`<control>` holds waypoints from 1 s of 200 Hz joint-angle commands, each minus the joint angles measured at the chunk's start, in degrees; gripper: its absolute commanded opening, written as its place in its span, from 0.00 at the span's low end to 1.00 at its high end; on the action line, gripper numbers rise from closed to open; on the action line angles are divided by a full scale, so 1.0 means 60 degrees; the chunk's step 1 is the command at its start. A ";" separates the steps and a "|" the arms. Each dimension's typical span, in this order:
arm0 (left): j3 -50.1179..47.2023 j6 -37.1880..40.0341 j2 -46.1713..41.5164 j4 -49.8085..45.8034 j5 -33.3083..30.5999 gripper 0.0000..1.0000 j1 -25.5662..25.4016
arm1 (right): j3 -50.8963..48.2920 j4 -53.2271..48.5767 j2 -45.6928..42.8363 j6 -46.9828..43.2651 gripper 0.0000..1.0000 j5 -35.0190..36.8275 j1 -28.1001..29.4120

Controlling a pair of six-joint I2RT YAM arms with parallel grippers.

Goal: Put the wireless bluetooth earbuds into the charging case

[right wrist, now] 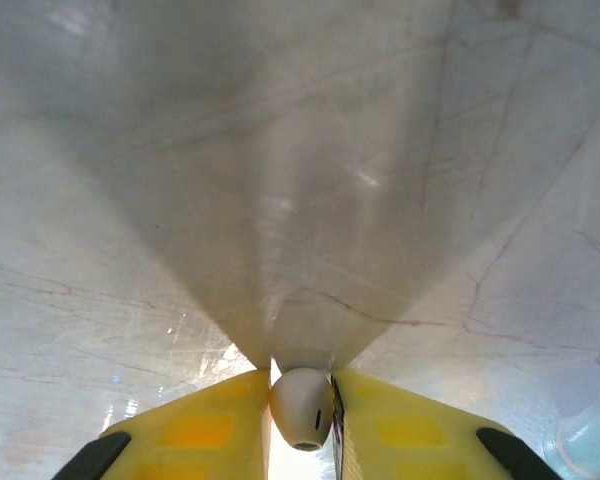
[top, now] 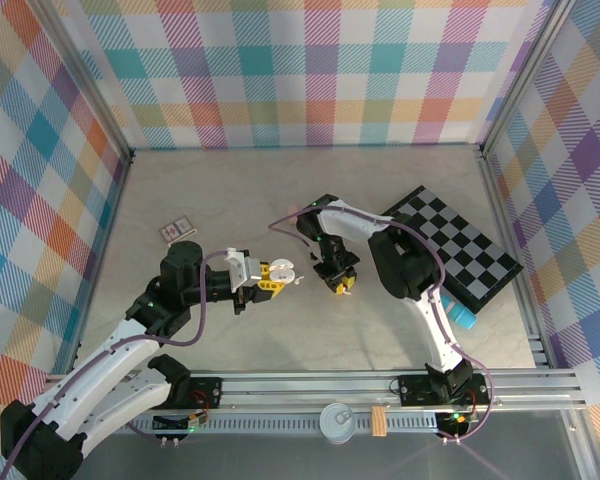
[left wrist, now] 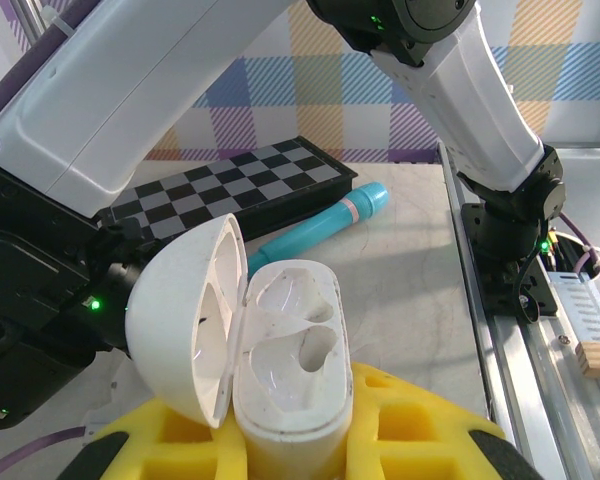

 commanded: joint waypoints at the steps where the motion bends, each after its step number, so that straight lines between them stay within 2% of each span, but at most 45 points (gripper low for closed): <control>1: -0.0148 -0.0183 0.0046 0.0380 0.0056 0.10 -0.0089 | -0.0215 0.0205 -0.0942 -0.0003 0.22 -0.0225 -0.0049; 46: -0.0488 -0.0517 0.0348 0.1453 -0.0381 0.09 -0.0089 | -0.0493 0.0771 -0.2333 0.0003 0.22 -0.0827 -0.0324; 94: -0.1291 -0.1301 0.0777 0.3753 -0.1192 0.08 -0.0104 | -0.0619 0.1413 -0.4032 -0.0061 0.21 -0.1771 -0.0814; 132: -0.1243 -0.1331 0.1681 0.4211 -0.1429 0.08 -0.0189 | -0.0583 0.1957 -0.5141 -0.0072 0.20 -0.2742 -0.1024; 200: -0.1168 -0.1526 0.3670 0.6708 -0.2179 0.07 -0.0648 | -0.0858 0.3020 -0.6387 0.0036 0.20 -0.4482 -0.1299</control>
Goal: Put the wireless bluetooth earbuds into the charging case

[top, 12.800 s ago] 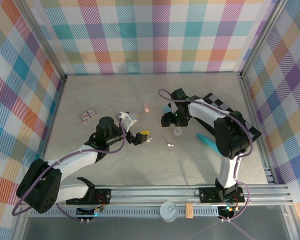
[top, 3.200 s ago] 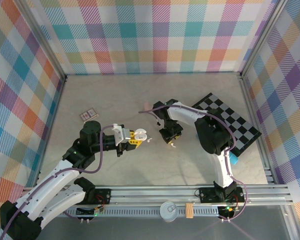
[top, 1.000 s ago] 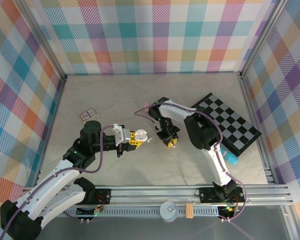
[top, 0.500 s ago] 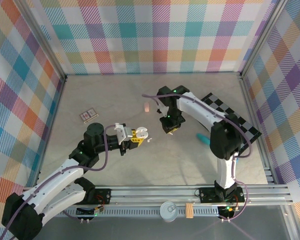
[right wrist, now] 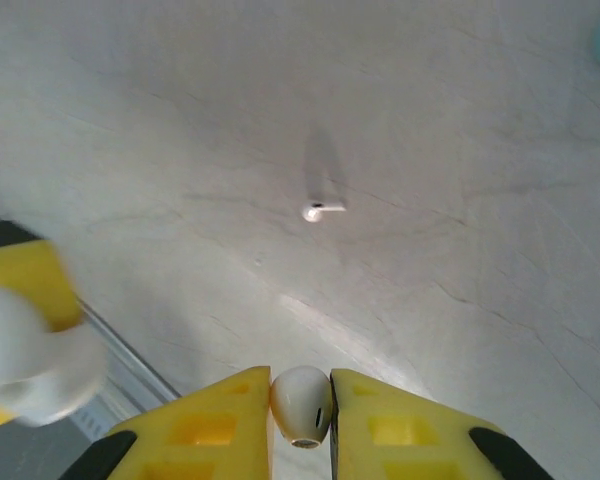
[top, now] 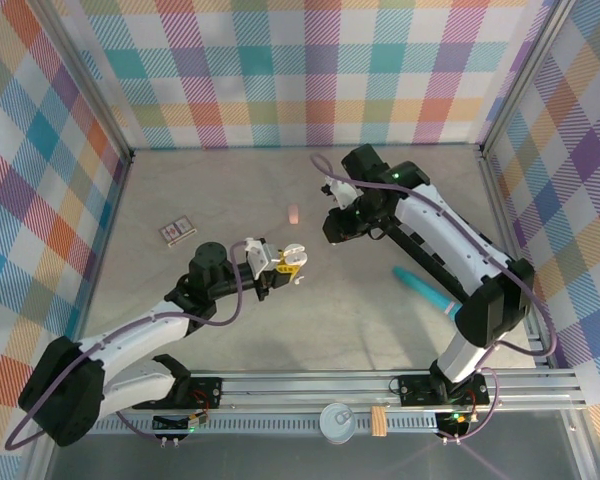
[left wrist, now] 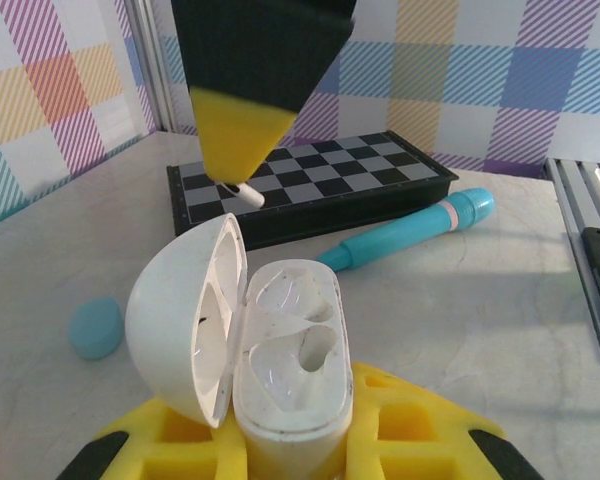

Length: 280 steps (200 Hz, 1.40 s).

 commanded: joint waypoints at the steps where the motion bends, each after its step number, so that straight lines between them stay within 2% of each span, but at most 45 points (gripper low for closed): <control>1: 0.0127 -0.0088 0.0543 0.1433 -0.0326 0.07 -0.0235 | -0.0179 0.0503 -0.0482 0.0011 0.20 -0.1084 -0.0143; 46: 0.0719 -0.0032 0.1621 0.1359 -0.1362 0.08 -0.0613 | -0.0316 0.0933 -0.0960 0.0016 0.20 -0.1919 -0.0335; 113: 0.1209 -0.0977 0.2631 0.3003 -0.1948 0.07 -0.1032 | -0.0910 0.1892 -0.1185 0.0308 0.20 -0.2884 -0.0503; 165: 0.1548 -0.1163 0.2845 0.3372 -0.2325 0.07 -0.1286 | -0.1147 0.1999 -0.1185 0.0353 0.19 -0.2891 -0.0614; 225: 0.1552 -0.1219 0.2678 0.3328 -0.2224 0.07 -0.1353 | -0.1264 0.2060 -0.1080 0.0310 0.19 -0.2818 -0.0701; 280: 0.1655 -0.1574 0.2596 0.3749 -0.2859 0.07 -0.1354 | -0.1387 0.2142 -0.1117 0.0373 0.20 -0.2832 -0.0744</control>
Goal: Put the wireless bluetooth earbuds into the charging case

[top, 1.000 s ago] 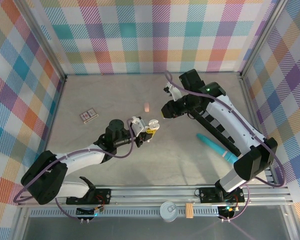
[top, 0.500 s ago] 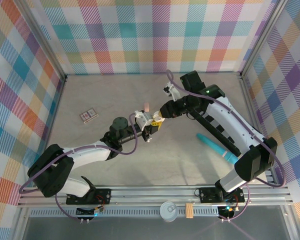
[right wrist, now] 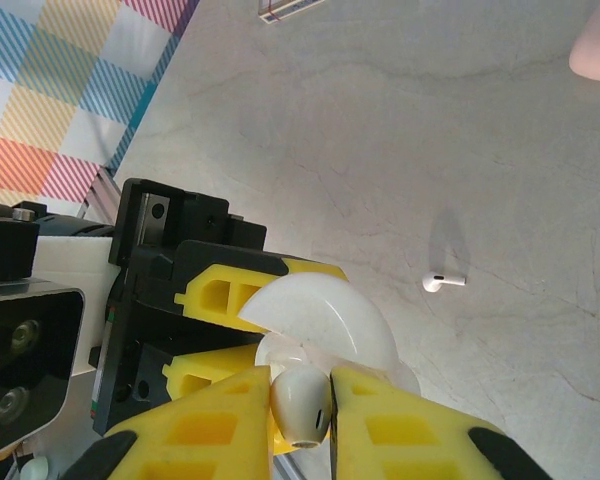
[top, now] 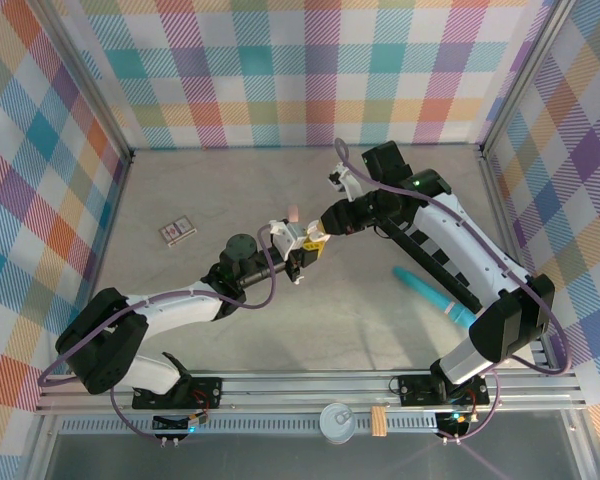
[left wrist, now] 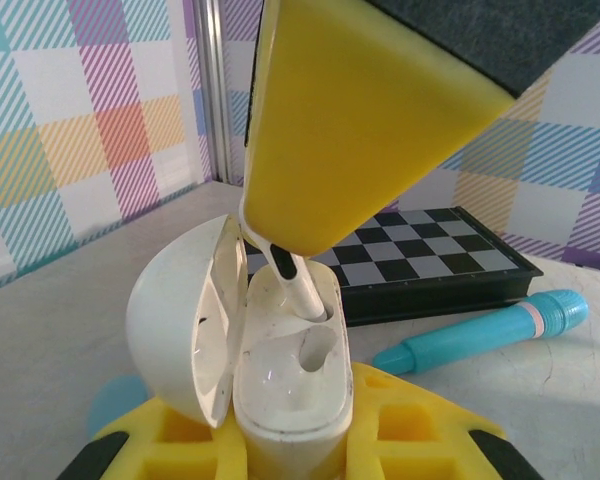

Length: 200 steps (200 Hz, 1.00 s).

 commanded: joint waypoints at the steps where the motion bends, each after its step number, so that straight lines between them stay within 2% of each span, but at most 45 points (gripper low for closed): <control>1: 0.0307 -0.0293 -0.0209 0.0916 -0.0435 0.07 -0.0148 | -0.0269 0.0174 -0.0138 0.0086 0.20 -0.0169 -0.0071; 94: 0.0365 -0.0593 -0.0337 0.1244 -0.0496 0.06 -0.0142 | -0.0479 0.0389 -0.0238 0.0443 0.22 0.0370 -0.0218; 120: 0.0465 -0.0628 -0.0294 0.1181 -0.0284 0.06 -0.0145 | -0.0451 0.0372 -0.0213 0.0438 0.28 0.0202 -0.0218; 138: 0.0468 -0.0653 -0.0259 0.1157 -0.0184 0.06 -0.0134 | -0.0413 0.0443 -0.0307 0.0472 0.36 0.0250 -0.0218; 200: 0.0296 -0.0573 -0.0354 0.1144 -0.0307 0.06 -0.0140 | -0.0610 0.0719 -0.0920 0.0414 0.57 0.1020 -0.0227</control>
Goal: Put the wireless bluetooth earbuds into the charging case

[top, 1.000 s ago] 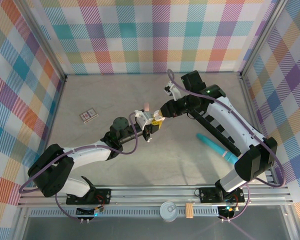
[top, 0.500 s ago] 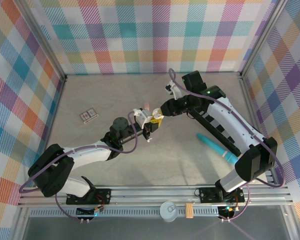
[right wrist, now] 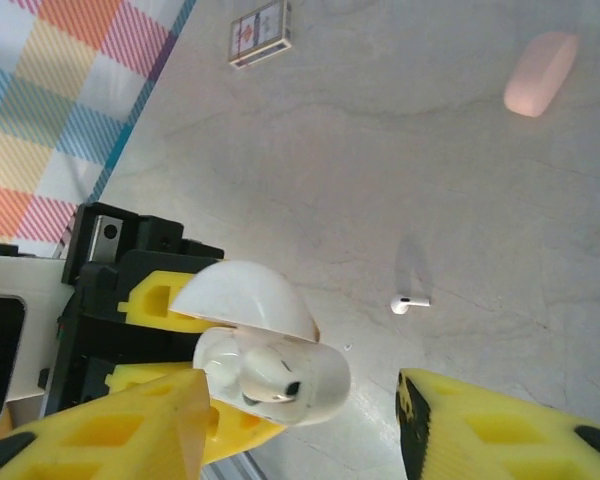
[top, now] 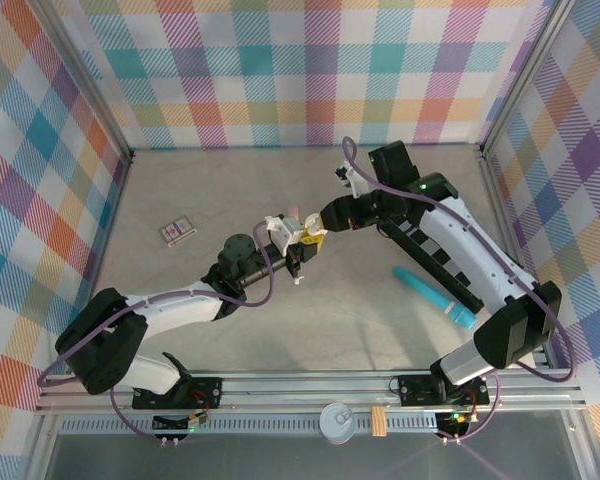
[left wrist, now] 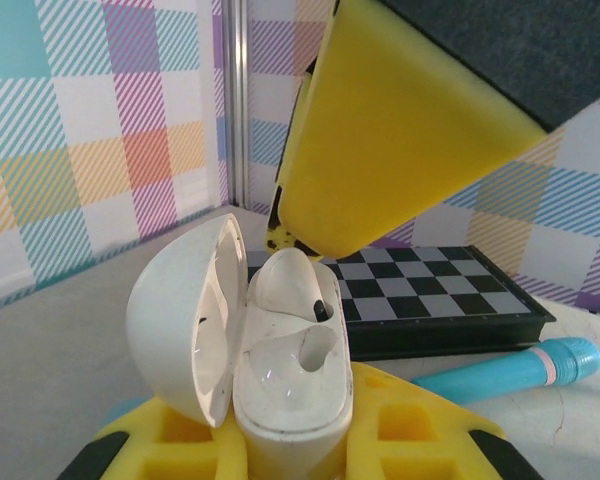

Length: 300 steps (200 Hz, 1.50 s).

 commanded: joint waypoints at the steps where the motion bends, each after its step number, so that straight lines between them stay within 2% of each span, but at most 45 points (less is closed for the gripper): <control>1: 0.0243 -0.0029 -0.0320 0.0655 0.0111 0.06 -0.0104 | -0.0243 0.0099 -0.0446 -0.0082 0.58 0.0319 -0.0048; 22: 0.0079 0.0272 -0.0525 0.0375 -0.0146 0.06 -0.0089 | -0.0810 0.0813 -0.0961 -0.0160 0.67 0.0245 -0.0054; 40: -0.0190 0.0718 -0.0679 0.0050 -0.0433 0.06 0.0017 | -0.1472 0.1592 -0.1615 -0.0191 0.71 0.0261 -0.0054; 68: -0.0852 0.0894 -0.1187 -0.0068 -0.0708 0.06 0.0336 | -0.2244 0.2161 -0.2440 0.0051 0.73 0.1155 -0.0083; 99: -0.1359 0.1196 -0.2547 -0.1388 -0.0619 0.06 0.0405 | -0.2586 0.2008 -0.2419 0.0830 0.73 0.1915 -0.0309; 131: -0.1828 0.1244 -0.4201 -0.2573 -0.0268 0.06 0.0386 | -0.2090 0.1462 -0.0812 0.1170 0.72 0.1534 -0.0336; 144: -0.1971 0.1284 -0.4644 -0.2605 -0.0212 0.06 0.0365 | -0.1732 0.1306 0.0043 0.1135 0.67 0.1044 -0.0307; 161: -0.1971 0.1234 -0.4930 -0.2624 -0.0165 0.06 0.0266 | -0.1133 0.1075 0.1111 0.0909 0.66 0.0895 -0.0095; 189: -0.1915 0.1248 -0.5054 -0.2611 0.0155 0.06 0.0055 | 0.0031 0.0514 0.2969 0.0440 0.65 0.1009 0.0392; 234: -0.1868 0.1323 -0.5047 -0.2479 0.0685 0.07 -0.0010 | 0.1233 0.0520 0.5085 0.0170 0.64 0.0186 0.0945; 276: -0.1809 0.1348 -0.5003 -0.2514 0.0758 0.06 -0.0006 | 0.2081 0.0516 0.6584 0.0141 0.63 -0.0871 0.1136; 300: -0.1796 0.1365 -0.4901 -0.2503 0.0797 0.06 -0.0013 | 0.2231 0.0451 0.7026 0.0096 0.63 -0.0993 0.1227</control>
